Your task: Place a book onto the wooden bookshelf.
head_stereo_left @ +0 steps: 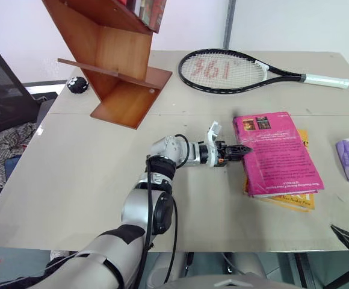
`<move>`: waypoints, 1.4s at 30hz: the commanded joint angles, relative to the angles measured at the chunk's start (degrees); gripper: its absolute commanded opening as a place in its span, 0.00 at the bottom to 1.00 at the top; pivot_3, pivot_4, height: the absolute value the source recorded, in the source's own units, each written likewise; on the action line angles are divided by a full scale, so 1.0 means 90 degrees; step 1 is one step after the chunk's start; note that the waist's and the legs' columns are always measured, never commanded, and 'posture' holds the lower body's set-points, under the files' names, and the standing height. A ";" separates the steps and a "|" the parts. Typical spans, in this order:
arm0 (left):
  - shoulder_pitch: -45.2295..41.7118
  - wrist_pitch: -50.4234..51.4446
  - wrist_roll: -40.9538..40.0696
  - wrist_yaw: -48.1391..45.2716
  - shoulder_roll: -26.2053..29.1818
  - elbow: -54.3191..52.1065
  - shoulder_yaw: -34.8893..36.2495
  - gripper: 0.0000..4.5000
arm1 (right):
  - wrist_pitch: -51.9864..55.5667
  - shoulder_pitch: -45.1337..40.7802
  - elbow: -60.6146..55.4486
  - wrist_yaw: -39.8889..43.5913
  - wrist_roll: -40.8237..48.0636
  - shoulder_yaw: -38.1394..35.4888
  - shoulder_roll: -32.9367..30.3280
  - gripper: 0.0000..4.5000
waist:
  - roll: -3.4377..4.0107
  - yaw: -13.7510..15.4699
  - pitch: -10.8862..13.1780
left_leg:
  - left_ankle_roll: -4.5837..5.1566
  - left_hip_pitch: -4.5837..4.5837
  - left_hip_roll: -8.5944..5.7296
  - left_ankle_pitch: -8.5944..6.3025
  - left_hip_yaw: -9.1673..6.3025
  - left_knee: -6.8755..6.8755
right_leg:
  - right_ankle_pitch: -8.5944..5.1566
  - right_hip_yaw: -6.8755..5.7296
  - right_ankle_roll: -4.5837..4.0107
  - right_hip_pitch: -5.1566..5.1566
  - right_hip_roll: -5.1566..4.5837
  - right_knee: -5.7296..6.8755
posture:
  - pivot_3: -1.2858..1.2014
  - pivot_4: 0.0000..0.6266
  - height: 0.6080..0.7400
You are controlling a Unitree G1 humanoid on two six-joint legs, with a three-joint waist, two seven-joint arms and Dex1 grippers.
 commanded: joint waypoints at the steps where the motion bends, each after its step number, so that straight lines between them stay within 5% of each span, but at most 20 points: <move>1: 0.0061 0.0066 -0.0030 -0.0285 0.0173 -0.0412 -0.0093 0.13 | -0.0138 -0.0089 0.0021 -0.0169 -0.0004 0.0114 -0.0163 1.00 | 0.0000 -0.0004 0.0001 | -0.0005 0.0000 0.0000 0.0003 0.0001 0.0000 | 0.0000 0.0001 0.0000 0.0000 0.0001 0.0000 | 0.52 0.24 1.00; 13: 0.0764 -0.0991 -0.0269 -0.1297 0.1367 -0.4100 -0.0491 0.13 | 0.0019 -0.1446 0.0422 -0.0655 -0.0071 0.1103 -0.1187 1.00 | 0.0002 0.0000 -0.0001 | -0.0008 -0.0001 0.0004 0.0013 0.0006 0.0002 | 0.0002 0.0012 -0.0004 -0.0006 0.0003 0.0002 | 0.52 0.24 1.00; 18: 0.0573 -0.4152 0.1160 -0.2420 0.2660 -0.5446 -0.1333 0.13 | 0.0103 -0.2584 0.1029 -0.0606 -0.0141 0.1831 -0.1745 1.00 | -0.0002 -0.0033 0.0002 | -0.0008 0.0002 0.0004 0.0014 0.0017 0.0006 | 0.0004 0.0017 -0.0006 -0.0003 0.0007 0.0001 | 0.52 0.24 1.00; 26: -0.0671 -1.0194 0.3415 -0.2818 0.4791 -0.4100 -0.1265 0.13 | 0.0068 -0.4530 0.2078 -0.0313 -0.0531 0.3112 -0.2185 1.00 | -0.0003 -0.0032 0.0003 | -0.0007 0.0007 0.0005 0.0015 0.0018 0.0005 | 0.0004 0.0014 -0.0008 -0.0001 0.0006 -0.0003 | 0.52 0.24 1.00; 35: -0.1531 -1.2552 0.3897 -0.3457 0.7403 -0.1604 -0.1074 0.13 | -0.0111 -0.5553 0.2735 -0.0061 -0.0925 0.3460 -0.1873 1.00 | -0.0002 -0.0218 0.0003 | -0.0005 0.0001 0.0004 0.0016 0.0011 0.0003 | 0.0003 0.0010 -0.0006 -0.0009 0.0021 -0.0008 | 0.52 0.24 1.00; 42: -0.2412 -1.3300 0.5586 -0.2646 0.7771 0.0516 -0.1920 0.13 | -0.0096 -0.6077 0.3031 0.0308 -0.1118 0.3701 -0.1868 1.00 | -0.0007 -0.0174 0.0004 | 0.0011 0.0008 -0.0005 0.0008 0.0004 0.0016 | 0.0004 -0.0003 -0.0002 -0.0004 0.0035 0.0023 | 0.52 0.24 1.00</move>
